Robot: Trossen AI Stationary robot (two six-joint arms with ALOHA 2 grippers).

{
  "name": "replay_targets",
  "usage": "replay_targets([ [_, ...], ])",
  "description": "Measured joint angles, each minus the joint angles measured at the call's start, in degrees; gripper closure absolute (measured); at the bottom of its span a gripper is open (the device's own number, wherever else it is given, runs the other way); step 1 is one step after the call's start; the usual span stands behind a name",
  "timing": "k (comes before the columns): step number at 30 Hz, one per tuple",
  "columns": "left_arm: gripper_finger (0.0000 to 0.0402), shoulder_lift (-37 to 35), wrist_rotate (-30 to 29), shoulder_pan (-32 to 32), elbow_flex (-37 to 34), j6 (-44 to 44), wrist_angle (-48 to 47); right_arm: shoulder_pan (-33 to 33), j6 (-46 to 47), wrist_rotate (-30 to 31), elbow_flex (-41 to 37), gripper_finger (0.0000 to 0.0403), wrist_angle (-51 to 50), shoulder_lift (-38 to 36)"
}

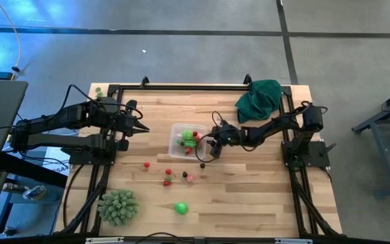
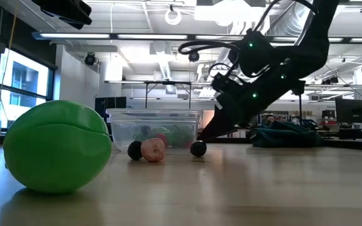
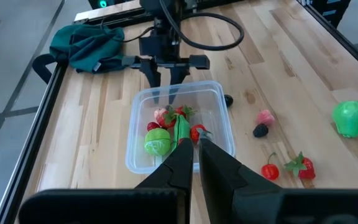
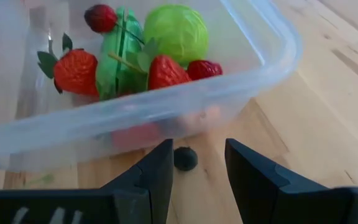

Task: Pick and placing Produce into tupperware
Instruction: Put the blueberry into the transparent container

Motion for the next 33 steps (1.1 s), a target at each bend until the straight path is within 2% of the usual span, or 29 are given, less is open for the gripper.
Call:
replay_targets([
  [15,0.0383,0.0,0.0,0.0,0.0,0.0,0.0,0.8,0.3,0.1,0.4,0.0265,-1.2,0.3],
  [33,0.0383,0.0,0.0,0.0,0.0,0.0,0.0,1.1,0.3,0.1,0.3,0.0265,1.8,3.5],
])
